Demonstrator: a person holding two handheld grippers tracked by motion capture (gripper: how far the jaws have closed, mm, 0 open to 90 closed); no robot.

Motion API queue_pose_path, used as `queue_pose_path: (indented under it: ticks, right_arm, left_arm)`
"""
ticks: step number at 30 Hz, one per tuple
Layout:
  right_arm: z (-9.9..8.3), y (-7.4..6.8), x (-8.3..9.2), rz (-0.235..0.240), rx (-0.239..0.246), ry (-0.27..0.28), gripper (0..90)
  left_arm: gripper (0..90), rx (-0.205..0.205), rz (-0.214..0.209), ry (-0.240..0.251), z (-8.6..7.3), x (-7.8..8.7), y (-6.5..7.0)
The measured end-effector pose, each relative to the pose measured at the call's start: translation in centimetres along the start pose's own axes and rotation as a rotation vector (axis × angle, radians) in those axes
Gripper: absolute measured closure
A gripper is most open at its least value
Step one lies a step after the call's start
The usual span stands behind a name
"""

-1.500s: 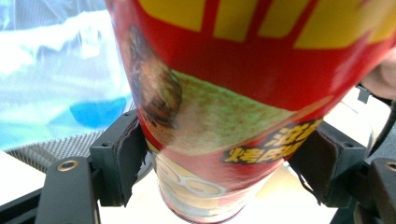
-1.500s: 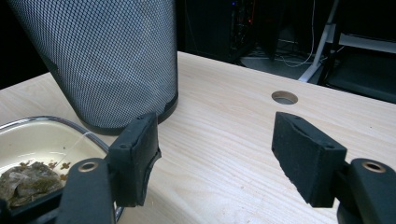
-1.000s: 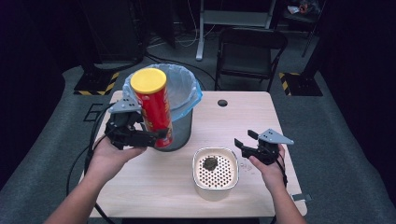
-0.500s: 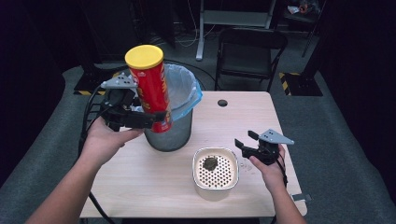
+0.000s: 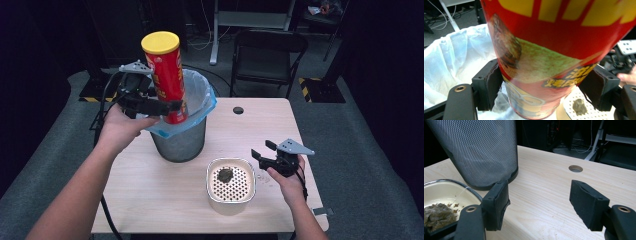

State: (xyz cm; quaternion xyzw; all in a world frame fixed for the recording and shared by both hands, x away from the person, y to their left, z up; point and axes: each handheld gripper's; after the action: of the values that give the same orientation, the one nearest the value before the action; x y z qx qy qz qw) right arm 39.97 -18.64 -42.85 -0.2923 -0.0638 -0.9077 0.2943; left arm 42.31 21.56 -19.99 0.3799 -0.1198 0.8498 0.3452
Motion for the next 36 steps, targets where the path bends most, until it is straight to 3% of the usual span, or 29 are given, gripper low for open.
queue_pose_path:
  ticks: [12,15,19,24,36]
  right_arm:
    - [-0.1,0.1,-0.1,-0.001,0.002,-0.003,31.3]
    - [-0.2,0.0,-0.2,0.001,-0.005,-0.01,31.4]
    - [-0.2,0.0,-0.3,0.004,-0.001,-0.012,31.4]
    - [-0.2,-0.1,-0.4,0.006,0.003,-0.013,31.4]
    - [-0.2,-0.1,-0.4,0.01,0.003,-0.014,31.3]
  left_arm:
    - [23.4,0.024,0.018,-0.006,1.5,-3.0,-3.4]
    - [23.4,0.031,0.043,-0.018,1.4,-3.8,-3.8]
    - [23.4,0.041,0.036,-0.028,1.5,-4.5,-4.1]
    - [23.4,0.041,0.073,-0.053,1.6,-5.4,-4.5]
    - [23.3,0.081,0.098,-0.114,0.9,-6.5,-6.2]
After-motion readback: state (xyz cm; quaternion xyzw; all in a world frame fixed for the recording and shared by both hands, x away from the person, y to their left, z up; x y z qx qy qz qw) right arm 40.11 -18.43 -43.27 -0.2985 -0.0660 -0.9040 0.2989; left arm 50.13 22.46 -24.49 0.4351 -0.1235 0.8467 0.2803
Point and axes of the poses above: each handheld gripper's, and its own axes: x roughly backward along the jaws, z roughly out of its top, y roughly to its right, and after that the axes turned 15 degrees about -y, right-handed
